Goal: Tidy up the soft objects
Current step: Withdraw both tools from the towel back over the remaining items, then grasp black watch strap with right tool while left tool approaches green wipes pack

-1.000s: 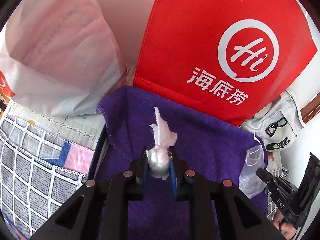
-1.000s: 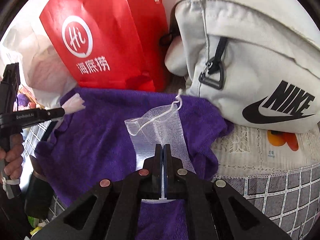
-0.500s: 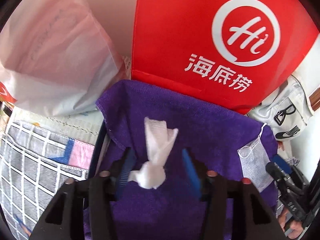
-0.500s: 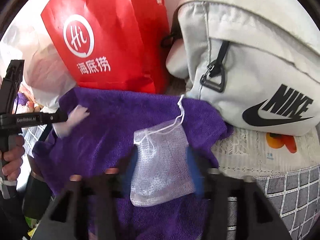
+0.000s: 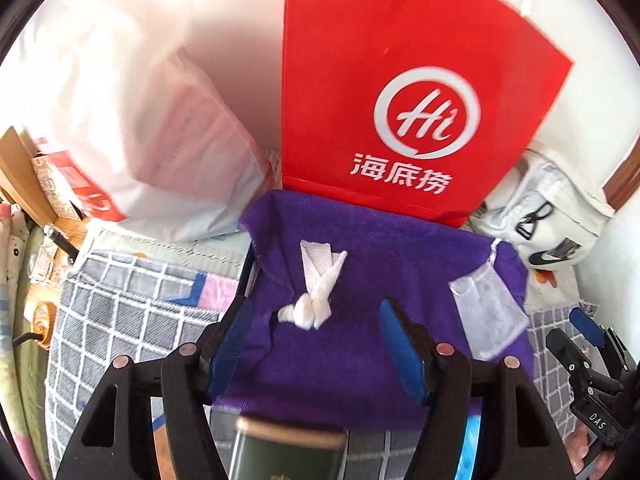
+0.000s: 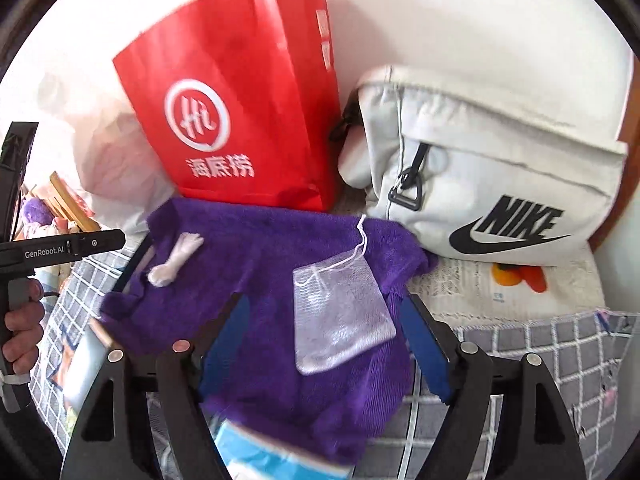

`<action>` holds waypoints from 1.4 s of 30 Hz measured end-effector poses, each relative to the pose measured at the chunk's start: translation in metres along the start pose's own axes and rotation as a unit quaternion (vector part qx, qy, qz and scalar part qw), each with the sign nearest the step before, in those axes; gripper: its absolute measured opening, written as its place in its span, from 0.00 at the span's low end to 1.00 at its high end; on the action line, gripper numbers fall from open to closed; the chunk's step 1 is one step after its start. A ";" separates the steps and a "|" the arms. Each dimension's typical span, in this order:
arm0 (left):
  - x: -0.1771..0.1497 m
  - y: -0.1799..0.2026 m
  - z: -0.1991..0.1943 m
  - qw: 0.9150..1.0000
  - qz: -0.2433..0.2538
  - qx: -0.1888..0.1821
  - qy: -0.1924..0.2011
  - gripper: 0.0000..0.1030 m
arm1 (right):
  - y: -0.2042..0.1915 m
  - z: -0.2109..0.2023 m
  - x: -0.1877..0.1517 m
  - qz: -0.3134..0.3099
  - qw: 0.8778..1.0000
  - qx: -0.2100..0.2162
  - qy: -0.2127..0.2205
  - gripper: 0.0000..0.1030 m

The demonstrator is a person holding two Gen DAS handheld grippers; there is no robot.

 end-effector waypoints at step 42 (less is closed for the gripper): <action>-0.220 -0.146 -0.064 0.999 0.002 -0.012 -0.032 0.63 | -0.172 -0.140 -0.198 -0.012 0.999 0.050 0.013 0.87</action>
Point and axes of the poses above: each gripper's, at about its wrist camera, not at the fingertips, and z roughly the way its jaws point, y to its right, x to its top, the point moved 10 cm from there along z, roughly the way its jaws point, and after that the axes turned 15 degrees about -z, right-handed, at the moved point
